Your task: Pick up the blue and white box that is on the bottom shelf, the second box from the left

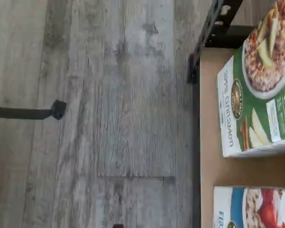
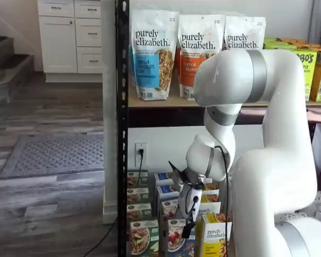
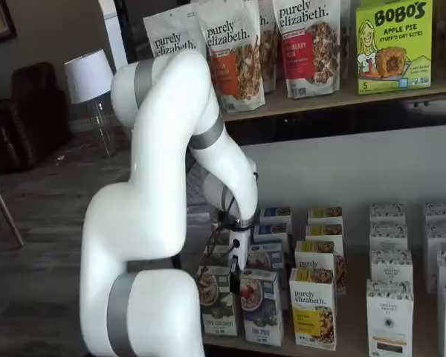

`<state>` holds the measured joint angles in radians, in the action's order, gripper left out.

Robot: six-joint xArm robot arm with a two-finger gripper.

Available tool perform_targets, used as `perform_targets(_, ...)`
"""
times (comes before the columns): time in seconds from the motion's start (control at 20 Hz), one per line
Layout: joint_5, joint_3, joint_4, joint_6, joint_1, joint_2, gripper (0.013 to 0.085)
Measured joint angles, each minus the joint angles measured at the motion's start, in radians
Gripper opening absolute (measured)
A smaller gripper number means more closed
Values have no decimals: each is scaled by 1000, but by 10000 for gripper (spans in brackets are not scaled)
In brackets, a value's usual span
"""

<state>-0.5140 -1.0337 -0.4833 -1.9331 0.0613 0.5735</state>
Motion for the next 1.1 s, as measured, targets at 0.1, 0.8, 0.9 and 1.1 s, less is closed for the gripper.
perform_targets(0.1,-15,-11,29,27,0,5,850)
perform_targets(0.8,154,8,-148,-118,29,38,850)
perform_targets(0.9,163,0,-192,-160,30,49,850)
perform_targets(1.1,168,-26,-239,-204,27,74,850)
